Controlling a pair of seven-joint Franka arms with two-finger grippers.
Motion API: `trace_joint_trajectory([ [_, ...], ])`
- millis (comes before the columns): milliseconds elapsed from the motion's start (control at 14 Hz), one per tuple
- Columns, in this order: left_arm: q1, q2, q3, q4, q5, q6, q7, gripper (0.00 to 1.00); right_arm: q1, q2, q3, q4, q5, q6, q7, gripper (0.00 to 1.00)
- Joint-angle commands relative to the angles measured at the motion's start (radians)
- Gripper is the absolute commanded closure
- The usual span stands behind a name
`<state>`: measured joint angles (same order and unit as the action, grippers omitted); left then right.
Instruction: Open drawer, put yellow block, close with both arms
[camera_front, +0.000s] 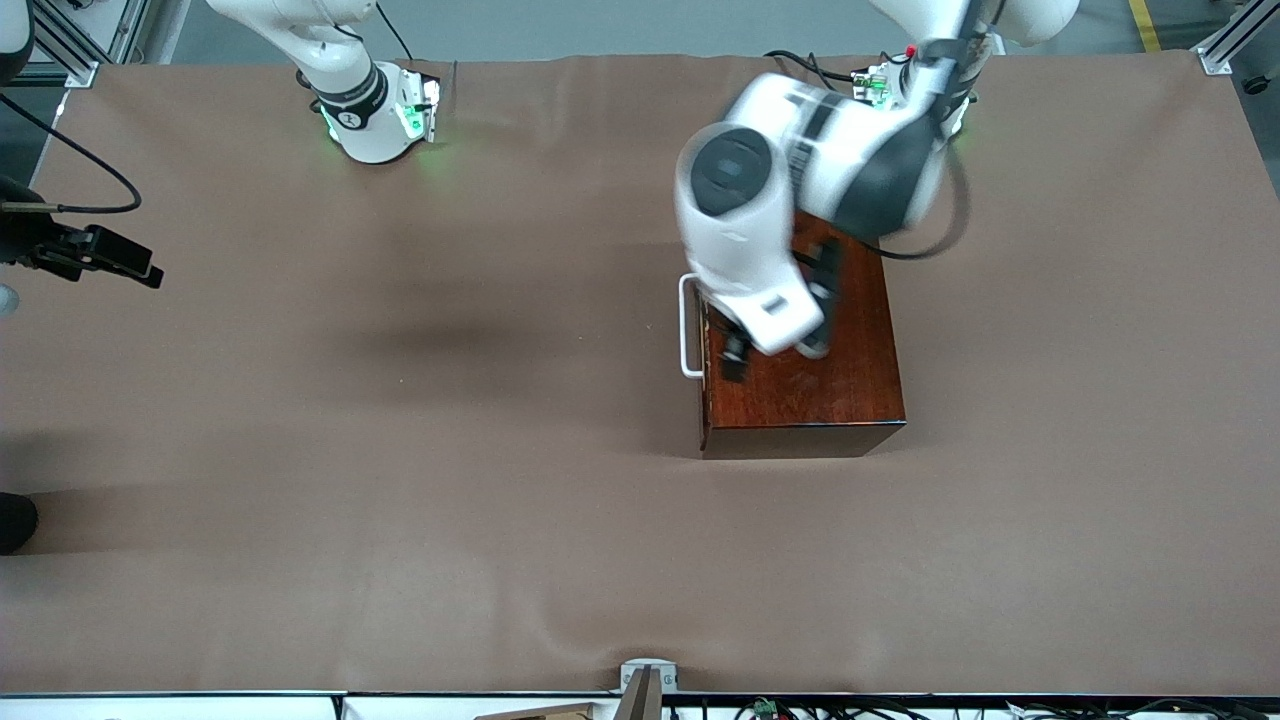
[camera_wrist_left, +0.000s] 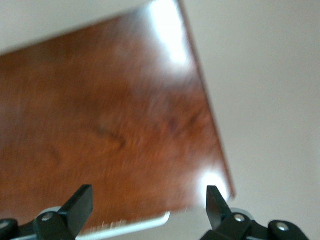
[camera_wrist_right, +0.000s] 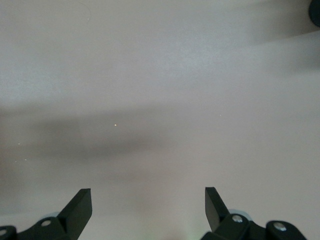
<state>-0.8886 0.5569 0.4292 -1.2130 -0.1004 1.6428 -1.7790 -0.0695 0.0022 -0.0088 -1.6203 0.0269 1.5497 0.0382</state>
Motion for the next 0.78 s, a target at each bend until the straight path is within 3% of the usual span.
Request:
trace_joint_trajectory([
  [0, 0.101, -0.070, -0.006, -0.023, 0.005, -0.003, 0.178, 0.00, -0.012, -0.007, 0.009, -0.007, -0.008, -0.003, -0.004, 0.00],
  [356, 0.272, -0.184, -0.012, -0.071, -0.002, -0.027, 0.507, 0.00, -0.013, -0.007, 0.009, -0.007, -0.008, -0.003, -0.004, 0.00],
  [712, 0.370, -0.366, -0.012, -0.221, -0.004, -0.028, 0.818, 0.00, -0.013, -0.007, 0.009, -0.009, -0.008, -0.003, -0.004, 0.00],
])
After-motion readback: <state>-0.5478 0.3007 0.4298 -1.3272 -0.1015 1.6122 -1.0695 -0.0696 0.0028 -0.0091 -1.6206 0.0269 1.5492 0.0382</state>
